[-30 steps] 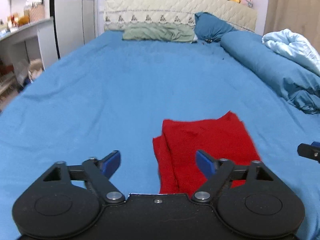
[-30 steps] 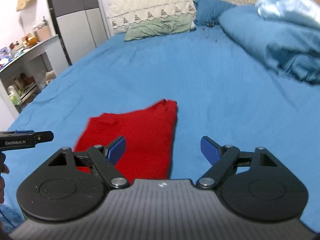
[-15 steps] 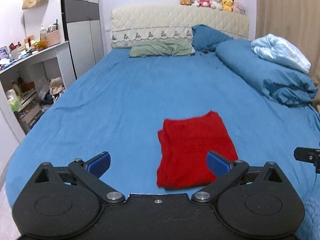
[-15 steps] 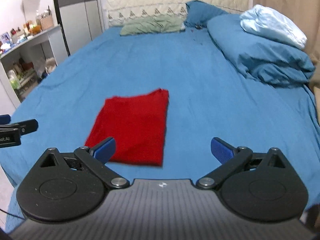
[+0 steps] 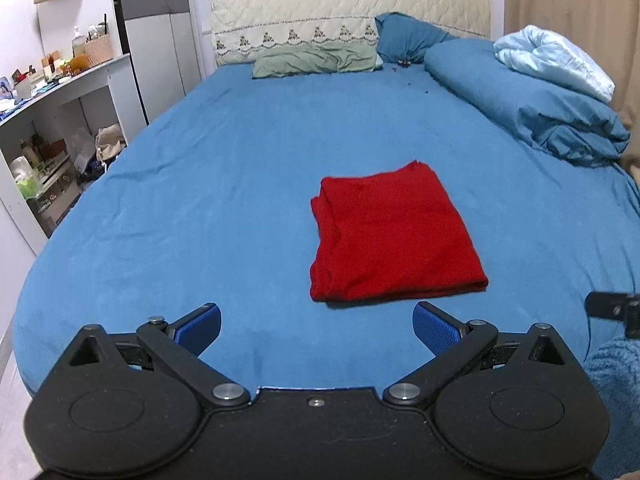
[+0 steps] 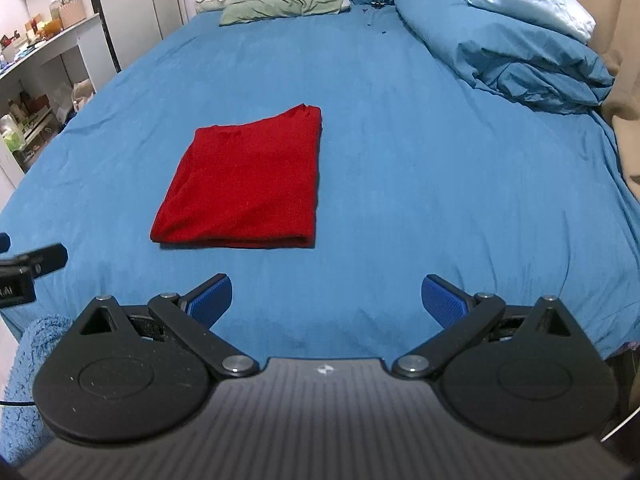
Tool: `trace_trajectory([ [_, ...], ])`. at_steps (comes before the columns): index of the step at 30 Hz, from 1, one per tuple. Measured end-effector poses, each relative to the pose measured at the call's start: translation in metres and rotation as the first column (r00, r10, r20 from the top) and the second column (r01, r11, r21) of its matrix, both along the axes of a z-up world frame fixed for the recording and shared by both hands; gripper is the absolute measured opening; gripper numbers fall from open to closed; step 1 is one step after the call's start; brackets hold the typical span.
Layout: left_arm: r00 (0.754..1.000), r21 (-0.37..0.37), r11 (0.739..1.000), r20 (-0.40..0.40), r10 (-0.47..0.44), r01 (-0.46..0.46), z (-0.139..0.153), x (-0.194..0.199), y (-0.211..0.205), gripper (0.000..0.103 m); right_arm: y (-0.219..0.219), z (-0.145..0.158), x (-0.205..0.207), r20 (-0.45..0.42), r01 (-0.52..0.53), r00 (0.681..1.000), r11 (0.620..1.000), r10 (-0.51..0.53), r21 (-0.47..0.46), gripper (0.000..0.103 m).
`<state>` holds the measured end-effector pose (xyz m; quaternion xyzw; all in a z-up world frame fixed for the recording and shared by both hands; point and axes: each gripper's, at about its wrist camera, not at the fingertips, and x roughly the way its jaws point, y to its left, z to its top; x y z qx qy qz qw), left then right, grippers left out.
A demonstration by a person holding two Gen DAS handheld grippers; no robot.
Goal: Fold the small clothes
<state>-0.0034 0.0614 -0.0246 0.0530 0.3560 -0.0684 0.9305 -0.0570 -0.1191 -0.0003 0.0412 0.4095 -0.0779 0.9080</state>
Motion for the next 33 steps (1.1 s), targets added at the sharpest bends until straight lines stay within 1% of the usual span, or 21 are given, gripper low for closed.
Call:
trace_trajectory([
  [11, 0.999, 0.004, 1.0, 0.03, -0.018, 0.018, 0.0055, -0.0079, -0.0032, 0.103, 0.0059, 0.0047, -0.0005, 0.011, -0.02, 1.0, 1.0, 0.02, -0.017, 0.103],
  [33, 0.999, -0.015, 1.0, 0.039, -0.019, 0.019, 0.0086, -0.0089, 0.0001, 0.103, 0.0047, 0.0066, -0.0001, 0.01, -0.017, 1.0, 1.0, 0.017, -0.017, 0.103],
])
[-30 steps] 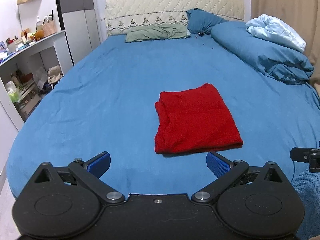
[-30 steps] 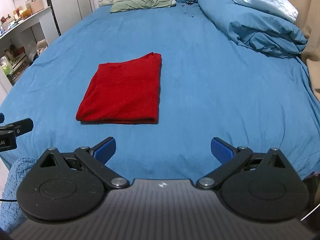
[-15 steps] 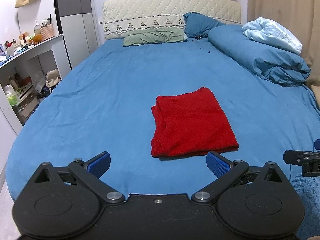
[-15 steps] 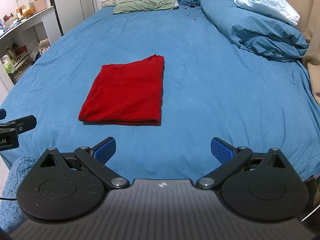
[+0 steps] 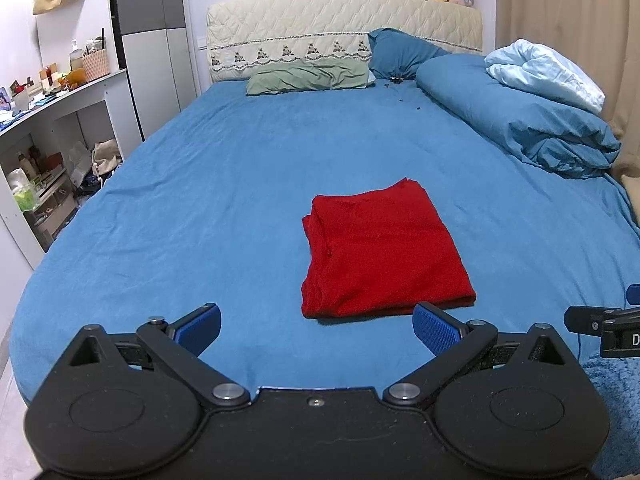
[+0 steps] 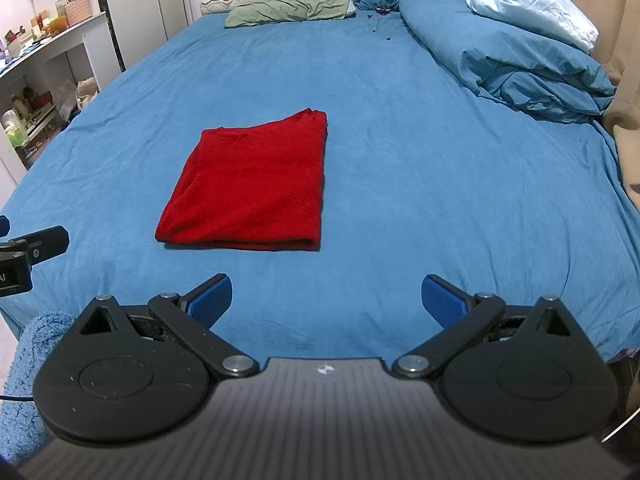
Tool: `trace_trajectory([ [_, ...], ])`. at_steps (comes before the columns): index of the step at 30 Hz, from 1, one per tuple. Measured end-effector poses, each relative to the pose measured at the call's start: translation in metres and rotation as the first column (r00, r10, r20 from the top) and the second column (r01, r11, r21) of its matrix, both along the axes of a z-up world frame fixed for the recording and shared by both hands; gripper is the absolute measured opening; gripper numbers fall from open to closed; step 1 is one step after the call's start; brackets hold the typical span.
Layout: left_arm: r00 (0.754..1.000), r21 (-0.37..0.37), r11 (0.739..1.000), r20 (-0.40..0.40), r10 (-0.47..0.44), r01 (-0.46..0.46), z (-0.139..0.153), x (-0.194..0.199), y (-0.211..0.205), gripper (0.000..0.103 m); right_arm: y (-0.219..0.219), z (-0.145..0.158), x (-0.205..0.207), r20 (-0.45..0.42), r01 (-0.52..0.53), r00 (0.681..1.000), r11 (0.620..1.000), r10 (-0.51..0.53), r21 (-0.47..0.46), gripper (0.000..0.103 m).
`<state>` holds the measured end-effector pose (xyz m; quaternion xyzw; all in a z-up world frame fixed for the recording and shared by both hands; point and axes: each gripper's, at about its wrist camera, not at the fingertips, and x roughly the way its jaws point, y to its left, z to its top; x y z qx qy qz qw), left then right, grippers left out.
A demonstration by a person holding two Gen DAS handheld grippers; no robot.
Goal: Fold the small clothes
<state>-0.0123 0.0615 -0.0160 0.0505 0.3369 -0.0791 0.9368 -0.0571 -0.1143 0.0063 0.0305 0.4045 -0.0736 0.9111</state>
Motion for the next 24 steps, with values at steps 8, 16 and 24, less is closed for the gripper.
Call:
trace_trajectory([
  [8, 1.0, -0.006, 1.0, 0.005, 0.002, -0.002, 0.0021, -0.0014, 0.0009, 0.103, 0.0, 0.0, -0.0002, 0.0, 0.001, 1.0, 1.0, -0.001, -0.001, 0.103],
  [16, 1.0, -0.009, 1.0, 0.006, 0.0, 0.0, 0.0025, -0.0011, 0.0014, 0.103, 0.0008, -0.0001, -0.0004, -0.001, 0.002, 1.0, 1.0, -0.002, -0.002, 0.103],
  [24, 1.0, -0.015, 1.0, 0.008, 0.01, -0.01, 0.003, -0.0009, -0.0022, 0.103, 0.0, 0.0002, -0.0004, 0.0, 0.002, 1.0, 1.0, -0.002, -0.003, 0.103],
])
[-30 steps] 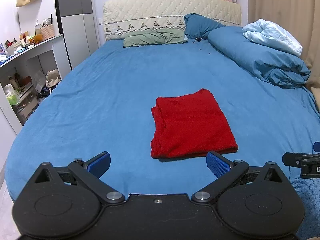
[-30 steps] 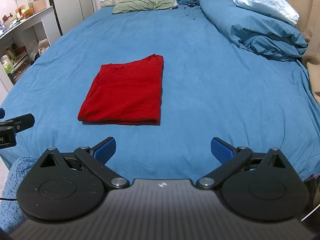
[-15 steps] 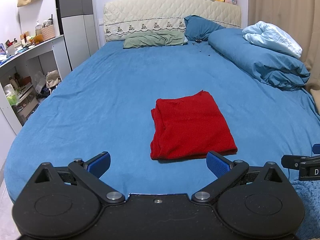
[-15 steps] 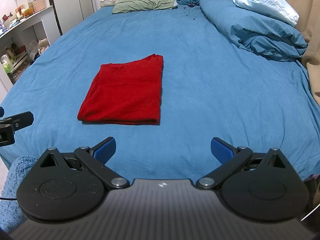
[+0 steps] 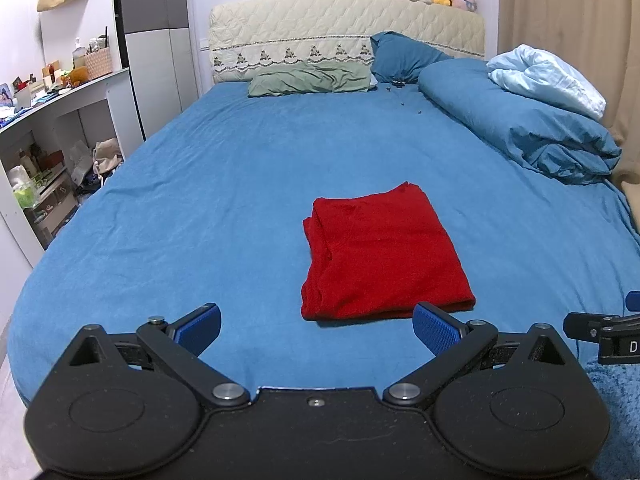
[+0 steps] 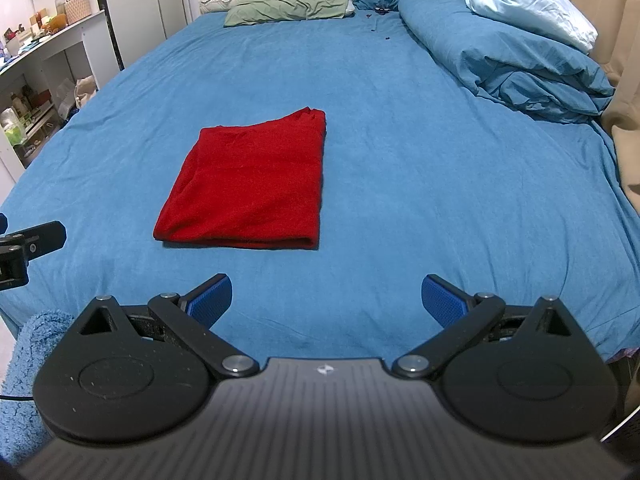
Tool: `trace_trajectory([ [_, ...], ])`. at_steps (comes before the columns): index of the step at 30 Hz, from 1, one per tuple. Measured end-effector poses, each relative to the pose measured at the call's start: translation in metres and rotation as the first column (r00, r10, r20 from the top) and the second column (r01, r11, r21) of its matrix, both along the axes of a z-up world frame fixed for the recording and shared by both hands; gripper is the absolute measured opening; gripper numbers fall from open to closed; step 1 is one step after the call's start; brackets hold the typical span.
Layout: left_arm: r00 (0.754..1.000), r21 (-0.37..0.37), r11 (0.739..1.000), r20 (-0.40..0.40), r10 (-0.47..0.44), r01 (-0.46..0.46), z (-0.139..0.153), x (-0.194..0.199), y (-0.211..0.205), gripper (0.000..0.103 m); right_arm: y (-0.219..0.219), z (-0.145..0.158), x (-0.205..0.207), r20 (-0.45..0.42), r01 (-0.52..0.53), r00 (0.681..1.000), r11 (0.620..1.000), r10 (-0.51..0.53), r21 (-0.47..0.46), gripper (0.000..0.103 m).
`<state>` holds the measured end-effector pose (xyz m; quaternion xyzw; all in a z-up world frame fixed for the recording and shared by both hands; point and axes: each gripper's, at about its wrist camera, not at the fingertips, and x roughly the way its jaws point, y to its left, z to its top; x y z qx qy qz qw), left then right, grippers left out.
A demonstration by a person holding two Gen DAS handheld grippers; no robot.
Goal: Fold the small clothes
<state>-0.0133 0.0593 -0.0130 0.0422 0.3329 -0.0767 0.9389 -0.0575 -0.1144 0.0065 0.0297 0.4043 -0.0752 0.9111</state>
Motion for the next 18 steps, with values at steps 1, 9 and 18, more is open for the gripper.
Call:
trace_trajectory([
  [1, 1.0, -0.001, 1.0, 0.001, -0.001, 0.001, 0.0004, 0.0, -0.0001, 0.103, -0.0005, -0.0002, -0.0005, 0.001, 0.0, 1.0, 1.0, 0.0, 0.0, 0.103],
  [9, 0.999, -0.013, 1.0, 0.035, -0.002, 0.002, 0.0007, -0.0035, -0.0012, 0.103, 0.0011, 0.0, -0.001, 0.004, 0.0, 1.0, 1.0, 0.0, -0.003, 0.103],
  [18, 0.999, 0.007, 1.0, 0.039, 0.03, -0.03, -0.0035, 0.0011, 0.0024, 0.103, 0.0031, -0.0009, -0.0013, 0.005, 0.009, 1.0, 1.0, -0.009, -0.004, 0.103],
])
